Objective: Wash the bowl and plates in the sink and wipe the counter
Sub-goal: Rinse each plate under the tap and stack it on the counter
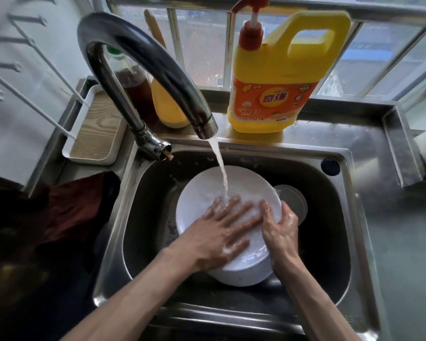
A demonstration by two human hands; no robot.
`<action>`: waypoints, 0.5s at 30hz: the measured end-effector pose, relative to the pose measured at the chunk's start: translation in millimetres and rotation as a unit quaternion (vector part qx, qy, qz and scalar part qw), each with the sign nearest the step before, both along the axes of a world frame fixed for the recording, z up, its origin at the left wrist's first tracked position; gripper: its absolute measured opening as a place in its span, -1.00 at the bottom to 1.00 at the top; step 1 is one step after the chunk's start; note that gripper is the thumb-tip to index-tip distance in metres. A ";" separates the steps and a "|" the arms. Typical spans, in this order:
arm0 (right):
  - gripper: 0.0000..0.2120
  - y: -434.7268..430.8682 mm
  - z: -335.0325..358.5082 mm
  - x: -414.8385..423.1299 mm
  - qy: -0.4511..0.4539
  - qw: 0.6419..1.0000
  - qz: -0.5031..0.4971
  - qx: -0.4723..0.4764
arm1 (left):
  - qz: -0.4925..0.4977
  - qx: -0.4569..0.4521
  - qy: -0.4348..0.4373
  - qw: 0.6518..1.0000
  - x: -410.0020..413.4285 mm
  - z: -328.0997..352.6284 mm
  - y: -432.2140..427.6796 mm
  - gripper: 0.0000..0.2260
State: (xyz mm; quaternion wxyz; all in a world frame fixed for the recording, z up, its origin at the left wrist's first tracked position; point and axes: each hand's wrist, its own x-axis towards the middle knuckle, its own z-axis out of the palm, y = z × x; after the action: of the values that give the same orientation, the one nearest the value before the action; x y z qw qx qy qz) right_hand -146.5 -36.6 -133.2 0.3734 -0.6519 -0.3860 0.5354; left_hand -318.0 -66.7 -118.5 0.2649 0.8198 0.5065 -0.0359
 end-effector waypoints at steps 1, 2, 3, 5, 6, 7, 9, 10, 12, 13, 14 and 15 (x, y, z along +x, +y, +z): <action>-0.79 -0.6 1.2 0.0 0.004 1.000 0.004 0.007 | 0.050 0.005 0.013 0.999 -6.7 -3.2 5.9 -0.46; -0.82 -1.6 2.6 -0.5 0.011 1.000 0.009 0.017 | 0.111 0.006 0.031 0.993 -15.1 -7.4 12.0 -0.46; -0.86 -2.5 3.4 -1.2 0.017 0.999 0.012 0.029 | 0.159 0.020 0.052 0.986 -23.1 -13.1 17.3 -0.46; -0.90 -3.7 5.1 -3.4 0.007 0.999 0.010 0.052 | 0.196 0.080 0.081 0.974 -30.5 -25.2 20.7 -0.40; -0.90 -3.5 6.3 -6.1 -0.007 0.998 0.005 0.062 | 0.218 0.084 0.064 0.970 -28.2 -29.0 18.0 -0.37; -0.89 -2.1 6.8 -9.3 -0.019 0.997 -0.003 0.071 | 0.243 0.068 0.033 0.967 -23.5 -31.4 13.9 -0.35; -0.87 1.1 5.8 -13.7 -0.032 0.997 -0.024 0.072 | 0.254 0.041 -0.013 0.966 -5.1 -25.0 -0.6 -0.34; -0.87 2.0 5.2 -15.3 -0.035 0.996 -0.031 0.076 | 0.239 0.040 -0.015 0.970 5.4 -21.8 -10.2 -0.34; -0.87 -0.8 4.6 -16.4 -0.029 0.996 -0.039 0.081 | 0.220 0.061 -0.014 0.973 22.3 -11.6 -27.0 -0.32; -0.87 -4.0 3.0 -15.5 -0.020 0.996 -0.044 0.074 | 0.219 0.068 -0.017 0.973 25.2 -12.0 -30.1 -0.31; -0.86 -7.9 1.9 -13.9 -0.010 0.997 -0.051 0.061 | 0.212 0.073 -0.012 0.975 23.5 -16.5 -30.1 -0.31; -0.85 -11.5 -0.2 -11.2 -0.002 0.997 -0.053 0.049 | 0.204 0.086 0.002 0.975 17.6 -24.8 -26.9 -0.33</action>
State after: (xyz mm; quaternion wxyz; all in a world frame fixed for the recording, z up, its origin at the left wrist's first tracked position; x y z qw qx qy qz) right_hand -157.7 -48.1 -133.4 0.4320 -0.6535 -0.3775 0.4937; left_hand -300.4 -93.6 -143.3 0.1940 0.7186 0.6650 0.0610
